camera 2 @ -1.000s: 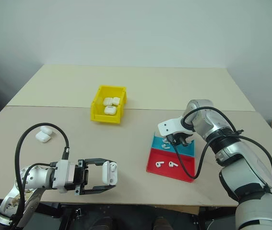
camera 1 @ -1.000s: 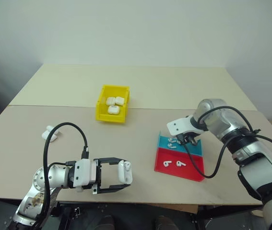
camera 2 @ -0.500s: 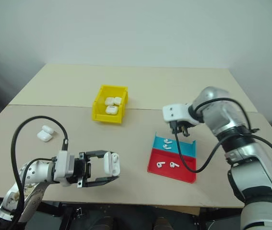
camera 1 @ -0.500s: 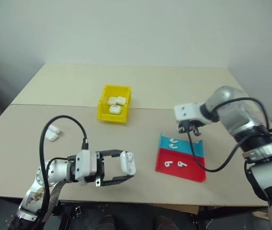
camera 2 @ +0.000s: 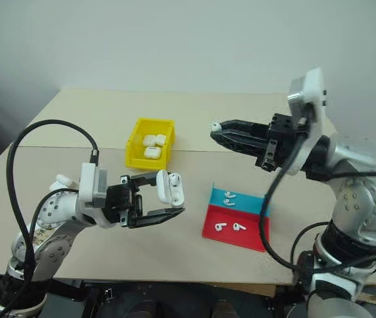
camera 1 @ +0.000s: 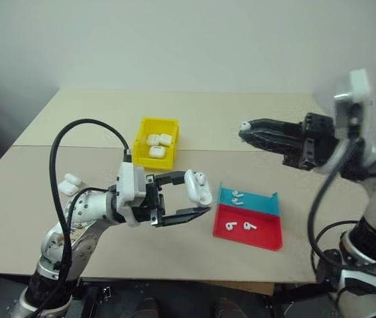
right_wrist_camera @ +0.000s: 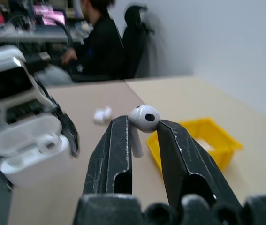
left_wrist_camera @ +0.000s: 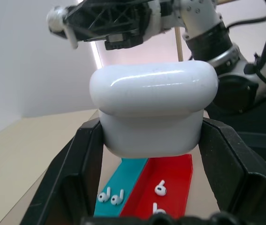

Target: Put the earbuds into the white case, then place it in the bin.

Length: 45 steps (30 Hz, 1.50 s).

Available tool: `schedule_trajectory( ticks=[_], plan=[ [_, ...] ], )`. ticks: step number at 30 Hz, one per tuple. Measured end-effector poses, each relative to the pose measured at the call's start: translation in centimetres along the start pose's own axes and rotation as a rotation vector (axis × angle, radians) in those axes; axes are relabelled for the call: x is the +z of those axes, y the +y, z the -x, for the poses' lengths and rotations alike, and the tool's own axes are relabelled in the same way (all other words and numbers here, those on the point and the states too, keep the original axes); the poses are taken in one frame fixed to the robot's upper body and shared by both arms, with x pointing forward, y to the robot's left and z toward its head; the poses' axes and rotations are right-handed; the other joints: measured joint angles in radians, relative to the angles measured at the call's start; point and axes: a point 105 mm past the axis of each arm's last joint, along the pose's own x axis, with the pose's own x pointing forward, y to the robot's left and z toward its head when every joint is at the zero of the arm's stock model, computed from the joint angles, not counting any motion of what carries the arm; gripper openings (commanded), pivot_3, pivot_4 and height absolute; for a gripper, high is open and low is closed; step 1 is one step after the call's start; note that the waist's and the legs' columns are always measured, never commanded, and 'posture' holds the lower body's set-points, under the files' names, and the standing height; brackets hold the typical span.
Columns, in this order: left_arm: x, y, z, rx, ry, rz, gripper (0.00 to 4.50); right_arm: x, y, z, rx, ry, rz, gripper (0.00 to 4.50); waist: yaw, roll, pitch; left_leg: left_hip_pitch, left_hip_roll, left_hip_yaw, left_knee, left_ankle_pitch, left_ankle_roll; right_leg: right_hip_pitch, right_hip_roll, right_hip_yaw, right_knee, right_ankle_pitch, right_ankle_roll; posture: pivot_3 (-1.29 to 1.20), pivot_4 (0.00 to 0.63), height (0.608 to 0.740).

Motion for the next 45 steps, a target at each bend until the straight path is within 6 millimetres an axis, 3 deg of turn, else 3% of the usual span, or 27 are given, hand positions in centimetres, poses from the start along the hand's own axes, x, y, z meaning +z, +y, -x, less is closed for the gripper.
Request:
schedule_trajectory(
  ticks=[4, 15, 30, 44, 45],
  plan=[
    [0.7, 0.4, -0.6, 0.005, -0.026, -0.01, 2.77, 0.7, 2.1, 0.0, 0.049, -0.08, -0.02, 0.66, 0.001, 0.0, 0.0, 0.0, 0.0, 0.0, 0.0, 0.0, 0.0, 0.0, 0.0, 0.0, 0.0, 0.0, 0.0, 0.0, 0.15, 0.74],
    [1.0, 0.5, -1.0, 0.004, -0.048, -0.017, 2.77, -1.3, 5.1, -0.6, 0.161, -0.053, -0.177, 0.66, -0.005, 0.0, 0.0, 0.0, 0.0, 0.0, 0.0, 0.0, 0.0, 0.0, 0.0, 0.0, -0.001, 0.0, 0.0, 0.0, 0.15, 0.74],
    [1.3, 0.9, -1.5, 0.014, -0.085, -0.009, 2.77, -3.2, 5.4, -1.3, 0.146, -0.007, -0.209, 0.66, -0.003, 0.0, 0.0, -0.001, 0.0, -0.001, 0.0, 0.0, 0.0, 0.0, 0.0, 0.0, -0.002, 0.0, 0.0, 0.0, 0.15, 0.74],
    [1.0, 0.8, -1.5, 0.011, -0.076, -0.011, 2.77, -3.6, 5.7, -1.4, 0.145, -0.01, -0.167, 0.66, -0.002, 0.0, 0.0, -0.001, 0.0, -0.001, 0.0, 0.0, 0.0, 0.0, 0.0, 0.0, -0.002, 0.0, 0.001, 0.0, 0.15, 0.74],
    [1.0, 0.8, -1.4, 0.012, -0.074, -0.009, 2.77, -3.6, 5.7, -1.5, 0.143, -0.004, -0.156, 0.99, -0.002, 0.0, 0.0, -0.001, 0.0, -0.001, 0.0, 0.0, 0.0, 0.0, 0.0, 0.0, -0.002, 0.0, 0.001, 0.0, 0.15, 0.74]
  ],
)
